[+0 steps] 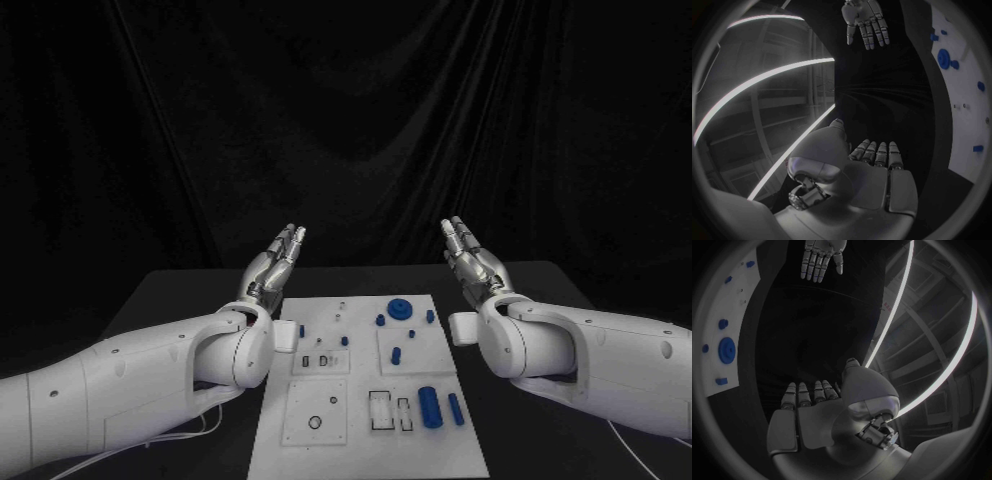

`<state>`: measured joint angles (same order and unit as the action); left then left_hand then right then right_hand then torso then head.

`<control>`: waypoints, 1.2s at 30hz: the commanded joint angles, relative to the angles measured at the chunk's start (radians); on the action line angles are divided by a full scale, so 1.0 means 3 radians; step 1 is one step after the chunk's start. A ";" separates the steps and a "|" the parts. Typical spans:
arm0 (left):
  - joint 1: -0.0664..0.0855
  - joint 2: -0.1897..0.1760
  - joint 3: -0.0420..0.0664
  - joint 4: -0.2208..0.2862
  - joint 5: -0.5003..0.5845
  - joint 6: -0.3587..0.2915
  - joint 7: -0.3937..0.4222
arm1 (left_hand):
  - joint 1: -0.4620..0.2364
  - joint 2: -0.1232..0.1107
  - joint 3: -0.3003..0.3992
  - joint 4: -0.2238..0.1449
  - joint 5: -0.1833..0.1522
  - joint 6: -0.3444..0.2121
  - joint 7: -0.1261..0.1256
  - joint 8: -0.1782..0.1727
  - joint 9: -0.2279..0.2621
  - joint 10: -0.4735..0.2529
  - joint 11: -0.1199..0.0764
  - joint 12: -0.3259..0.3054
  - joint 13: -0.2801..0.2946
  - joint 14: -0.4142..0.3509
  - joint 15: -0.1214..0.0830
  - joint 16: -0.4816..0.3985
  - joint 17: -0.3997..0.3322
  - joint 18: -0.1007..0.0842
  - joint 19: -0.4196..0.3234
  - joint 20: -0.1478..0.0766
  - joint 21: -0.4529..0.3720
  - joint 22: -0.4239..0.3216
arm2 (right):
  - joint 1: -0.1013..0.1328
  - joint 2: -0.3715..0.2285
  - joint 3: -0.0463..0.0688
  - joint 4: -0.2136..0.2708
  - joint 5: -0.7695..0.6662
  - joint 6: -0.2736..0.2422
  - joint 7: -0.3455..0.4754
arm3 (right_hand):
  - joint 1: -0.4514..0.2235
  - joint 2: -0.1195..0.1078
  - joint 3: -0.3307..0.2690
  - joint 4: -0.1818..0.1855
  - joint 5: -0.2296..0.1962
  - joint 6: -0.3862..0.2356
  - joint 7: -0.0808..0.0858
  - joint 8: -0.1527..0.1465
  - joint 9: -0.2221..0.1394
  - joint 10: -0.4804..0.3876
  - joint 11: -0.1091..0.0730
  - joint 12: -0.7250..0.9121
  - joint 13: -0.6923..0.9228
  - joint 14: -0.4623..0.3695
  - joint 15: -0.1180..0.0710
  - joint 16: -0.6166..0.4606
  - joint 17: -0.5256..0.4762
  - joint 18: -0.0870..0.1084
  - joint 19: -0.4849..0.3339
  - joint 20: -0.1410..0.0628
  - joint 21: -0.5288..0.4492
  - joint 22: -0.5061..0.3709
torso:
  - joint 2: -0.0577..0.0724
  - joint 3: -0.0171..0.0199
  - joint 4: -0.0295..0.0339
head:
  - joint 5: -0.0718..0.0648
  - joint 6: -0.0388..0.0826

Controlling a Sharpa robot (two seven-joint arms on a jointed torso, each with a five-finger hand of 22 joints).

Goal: Assemble the parts on the task board

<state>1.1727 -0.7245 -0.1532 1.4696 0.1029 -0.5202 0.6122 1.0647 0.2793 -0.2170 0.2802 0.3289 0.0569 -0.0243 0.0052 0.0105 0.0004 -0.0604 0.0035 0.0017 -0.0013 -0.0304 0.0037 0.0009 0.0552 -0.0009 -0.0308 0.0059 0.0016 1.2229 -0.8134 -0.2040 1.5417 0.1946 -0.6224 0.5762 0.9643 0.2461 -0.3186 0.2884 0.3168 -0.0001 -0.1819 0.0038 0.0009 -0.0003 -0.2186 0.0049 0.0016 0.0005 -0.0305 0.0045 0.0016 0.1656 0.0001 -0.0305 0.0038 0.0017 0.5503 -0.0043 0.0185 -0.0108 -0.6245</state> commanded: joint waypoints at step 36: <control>0.0174 -0.0406 -0.0196 0.0026 0.0192 0.1626 0.0630 | 0.0463 -0.0004 -0.0079 0.0040 0.0185 -0.0017 -0.0099 0.0015 -0.0002 -0.0001 0.0248 -0.0012 -0.0006 0.0004 0.0298 -0.0012 -0.0003 0.0412 0.0003 0.0747 -0.0020 -0.0005 | 0.0492 -0.0210 -0.0012 -0.0227 -0.0205 0.1463 -0.0668 | 0.0761 -0.0259 0.0084 -0.0190 0.0128 0.1012 0.0702 0.0366 0.0186 0.0820 0.1106 0.0919 0.0187 0.1710 0.0773 0.0578 0.0288 -0.0007 0.2054 0.1079 0.0853 0.0330 | 0.0041 0.0001 -0.0034 | -0.0010 -0.0698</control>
<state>1.2227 -0.8422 -0.2129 1.4687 0.1922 -0.0851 0.6745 1.1971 0.2787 -0.2398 0.2909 0.3815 0.0538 -0.0473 0.0088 0.0116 0.0001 0.0090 0.0035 0.0014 0.0005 0.0541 0.0037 0.0017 0.1627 -0.0009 0.1880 0.0059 0.0009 1.3630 -0.8763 -0.2081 1.4711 0.1845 -0.2241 0.4364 1.1788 0.1712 -0.2965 0.2405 0.3486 0.2918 0.0263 0.1093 0.0543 0.2276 0.1092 0.2606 0.0543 0.4760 0.2028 0.1662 0.0822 0.1549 0.5847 0.2931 0.2486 0.0977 0.5527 -0.0046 0.0080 -0.0069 -0.8229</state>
